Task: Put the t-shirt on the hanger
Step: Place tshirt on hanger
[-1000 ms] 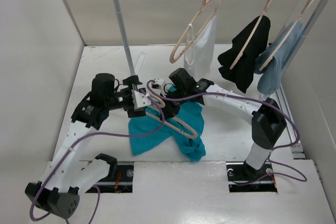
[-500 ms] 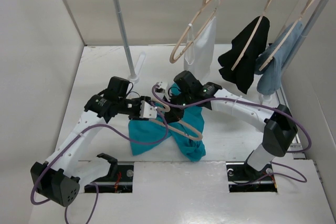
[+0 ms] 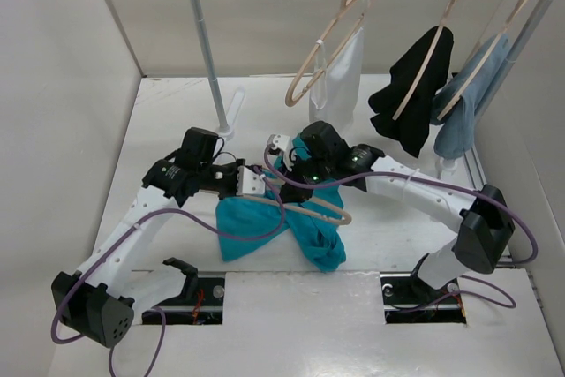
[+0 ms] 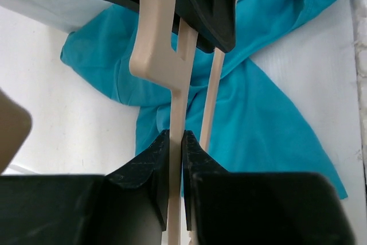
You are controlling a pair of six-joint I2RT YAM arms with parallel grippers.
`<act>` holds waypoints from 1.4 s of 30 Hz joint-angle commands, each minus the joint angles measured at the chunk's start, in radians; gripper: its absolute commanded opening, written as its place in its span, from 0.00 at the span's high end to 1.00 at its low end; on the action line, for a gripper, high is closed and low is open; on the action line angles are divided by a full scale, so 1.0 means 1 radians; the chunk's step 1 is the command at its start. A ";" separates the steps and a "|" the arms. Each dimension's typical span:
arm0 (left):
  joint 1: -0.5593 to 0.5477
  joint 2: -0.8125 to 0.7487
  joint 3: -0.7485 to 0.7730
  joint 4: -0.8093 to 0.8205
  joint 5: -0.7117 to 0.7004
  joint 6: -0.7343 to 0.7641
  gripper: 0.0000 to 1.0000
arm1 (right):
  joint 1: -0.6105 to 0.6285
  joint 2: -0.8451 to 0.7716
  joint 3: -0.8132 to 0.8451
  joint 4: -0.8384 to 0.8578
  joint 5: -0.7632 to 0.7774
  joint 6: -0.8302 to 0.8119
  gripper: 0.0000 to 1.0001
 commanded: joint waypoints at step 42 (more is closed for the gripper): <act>0.026 0.078 0.167 -0.191 0.348 -0.104 1.00 | 0.071 -0.308 -0.168 0.197 0.156 -0.188 0.15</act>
